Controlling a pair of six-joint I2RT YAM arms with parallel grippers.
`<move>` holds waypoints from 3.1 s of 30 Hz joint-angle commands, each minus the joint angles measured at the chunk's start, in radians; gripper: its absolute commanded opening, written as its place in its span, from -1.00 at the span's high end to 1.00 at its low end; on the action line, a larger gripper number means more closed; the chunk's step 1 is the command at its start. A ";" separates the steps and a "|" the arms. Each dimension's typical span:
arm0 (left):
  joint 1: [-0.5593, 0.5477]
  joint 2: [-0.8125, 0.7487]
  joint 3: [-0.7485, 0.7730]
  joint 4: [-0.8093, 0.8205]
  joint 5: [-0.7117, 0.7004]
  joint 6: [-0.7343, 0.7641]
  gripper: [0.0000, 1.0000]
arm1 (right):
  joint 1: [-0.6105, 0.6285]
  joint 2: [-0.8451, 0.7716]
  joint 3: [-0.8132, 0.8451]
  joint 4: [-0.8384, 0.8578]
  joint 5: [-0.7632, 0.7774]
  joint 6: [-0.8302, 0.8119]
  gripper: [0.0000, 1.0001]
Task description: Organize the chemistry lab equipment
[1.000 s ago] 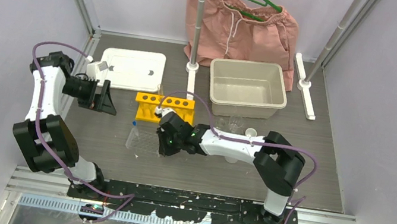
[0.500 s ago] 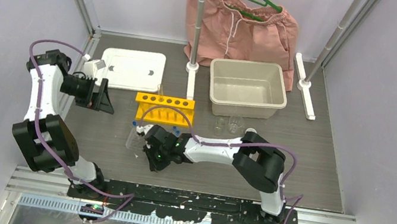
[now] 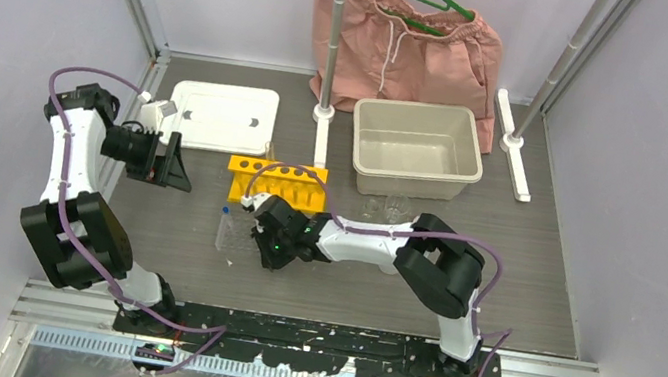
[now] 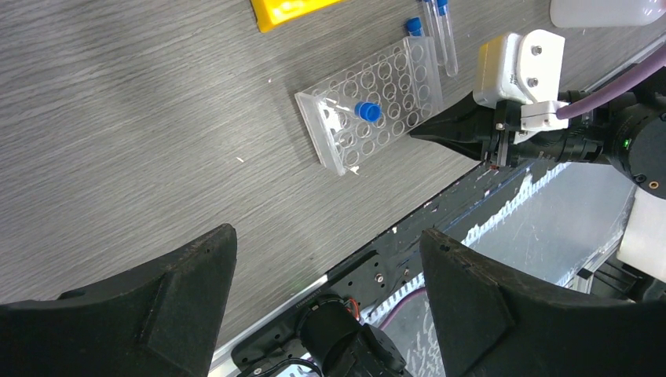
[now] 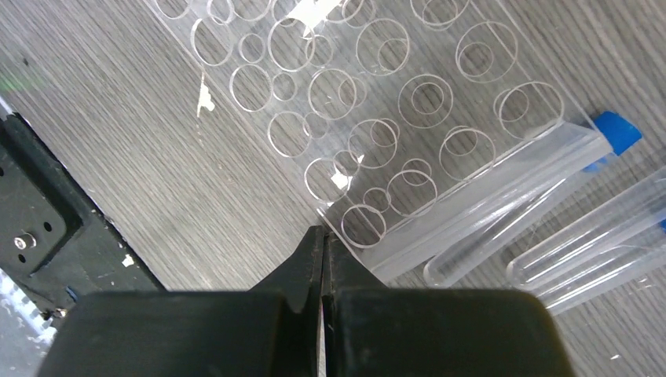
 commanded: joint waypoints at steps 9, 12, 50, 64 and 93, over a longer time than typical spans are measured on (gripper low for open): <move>0.008 0.005 0.041 -0.020 0.023 0.019 -0.73 | -0.028 -0.019 0.000 0.076 0.040 -0.021 0.98; 0.009 0.007 0.043 -0.020 0.030 0.016 -0.73 | -0.031 -0.046 -0.012 0.065 0.075 0.007 0.93; 0.008 -0.040 0.071 -0.065 0.057 0.031 -0.78 | -0.142 -0.149 -0.060 0.003 0.406 0.360 0.37; 0.009 -0.041 0.075 -0.069 0.060 0.031 -0.78 | -0.131 -0.093 -0.035 0.009 0.389 0.354 0.37; 0.008 -0.070 0.074 -0.147 0.195 0.085 -0.76 | -0.069 -0.313 0.102 -0.068 0.401 0.286 0.99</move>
